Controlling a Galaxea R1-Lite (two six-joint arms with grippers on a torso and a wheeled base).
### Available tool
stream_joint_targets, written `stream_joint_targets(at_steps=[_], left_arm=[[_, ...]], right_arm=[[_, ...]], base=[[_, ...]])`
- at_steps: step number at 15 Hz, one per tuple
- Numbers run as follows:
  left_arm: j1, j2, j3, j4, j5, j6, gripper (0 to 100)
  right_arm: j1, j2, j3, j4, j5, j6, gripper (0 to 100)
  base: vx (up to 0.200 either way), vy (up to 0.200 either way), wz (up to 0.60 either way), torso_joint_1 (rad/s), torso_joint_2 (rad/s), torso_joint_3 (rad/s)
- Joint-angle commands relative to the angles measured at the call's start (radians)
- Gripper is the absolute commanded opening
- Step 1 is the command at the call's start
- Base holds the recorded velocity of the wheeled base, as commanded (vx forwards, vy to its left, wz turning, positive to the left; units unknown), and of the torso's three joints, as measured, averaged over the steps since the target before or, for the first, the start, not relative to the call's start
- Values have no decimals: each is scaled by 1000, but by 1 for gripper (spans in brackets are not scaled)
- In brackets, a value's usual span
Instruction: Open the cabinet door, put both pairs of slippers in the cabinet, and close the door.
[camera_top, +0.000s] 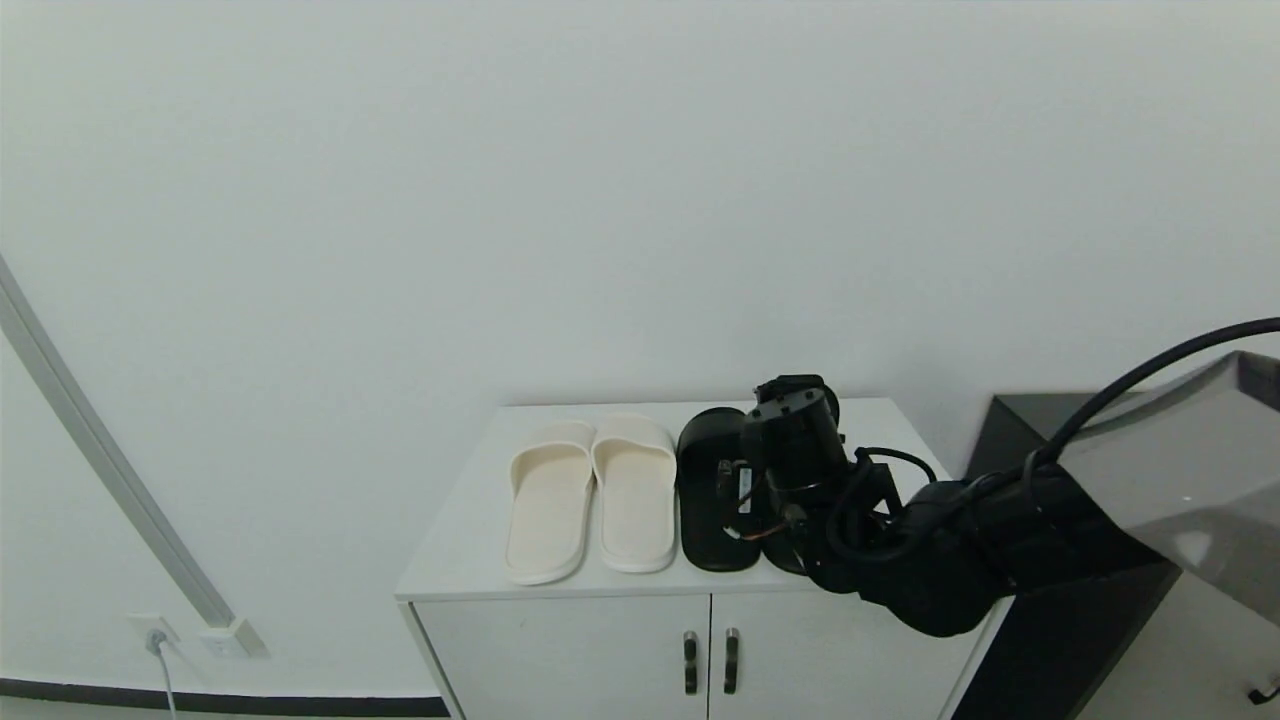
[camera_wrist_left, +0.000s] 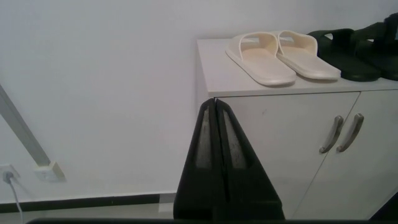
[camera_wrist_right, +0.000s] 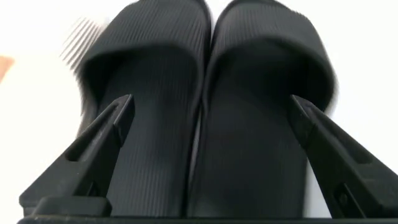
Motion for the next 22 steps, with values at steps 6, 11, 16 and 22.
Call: stream_joint_targets(at_steps=[6, 11, 16, 22], left_arm=[[0, 0, 0, 0, 1, 0, 0], [0, 0, 0, 0, 1, 0, 0], [0, 1, 0, 0, 1, 0, 0], [0, 0, 0, 0, 1, -1, 0]], right_arm=[[-68, 243, -261, 2, -41, -25, 100], [-88, 274, -302, -14, -52, -67, 0], [-89, 268, -299, -27, -57, -80, 0], [-59, 15, -86, -55, -12, -148, 0]], base=[[0, 0, 0, 0, 0, 0], [0, 0, 0, 0, 0, 0], [0, 0, 0, 0, 0, 0], [0, 0, 0, 0, 0, 0]])
